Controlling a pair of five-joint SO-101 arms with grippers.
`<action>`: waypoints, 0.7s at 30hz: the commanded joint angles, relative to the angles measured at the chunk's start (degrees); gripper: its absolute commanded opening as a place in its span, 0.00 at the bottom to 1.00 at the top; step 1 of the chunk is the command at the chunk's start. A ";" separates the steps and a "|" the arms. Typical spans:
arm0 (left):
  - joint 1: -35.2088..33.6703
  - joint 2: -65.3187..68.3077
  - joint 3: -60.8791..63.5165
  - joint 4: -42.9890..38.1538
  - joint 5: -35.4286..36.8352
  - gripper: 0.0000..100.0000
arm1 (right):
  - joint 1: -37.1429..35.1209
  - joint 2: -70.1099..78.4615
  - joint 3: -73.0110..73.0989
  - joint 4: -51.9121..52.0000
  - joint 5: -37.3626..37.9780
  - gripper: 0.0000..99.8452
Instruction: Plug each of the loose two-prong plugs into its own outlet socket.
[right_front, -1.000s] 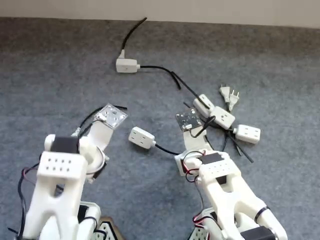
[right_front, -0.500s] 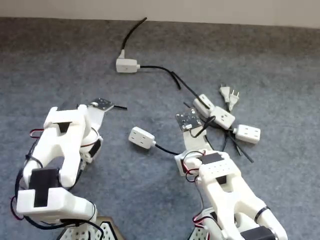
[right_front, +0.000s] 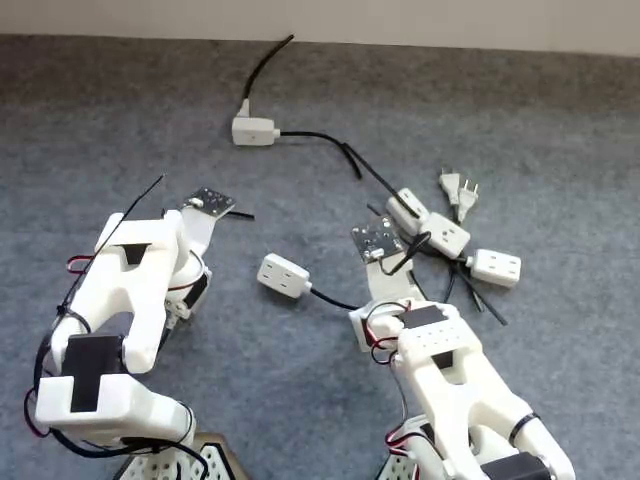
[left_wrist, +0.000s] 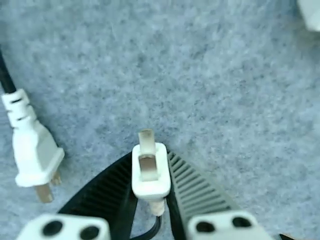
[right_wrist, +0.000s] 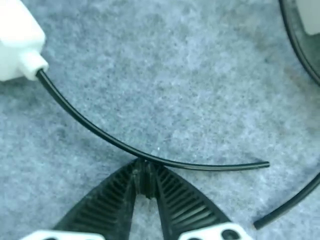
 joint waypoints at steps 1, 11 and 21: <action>1.54 -1.98 -2.33 -1.93 -0.44 0.07 | 0.84 -0.04 0.13 -0.57 -0.62 0.01; 2.07 -3.38 -0.75 -7.74 3.16 0.13 | -0.48 0.04 0.13 -0.57 -0.62 0.01; 2.07 -4.00 0.31 -11.16 4.48 0.13 | -0.66 0.04 0.13 -0.57 -0.62 0.01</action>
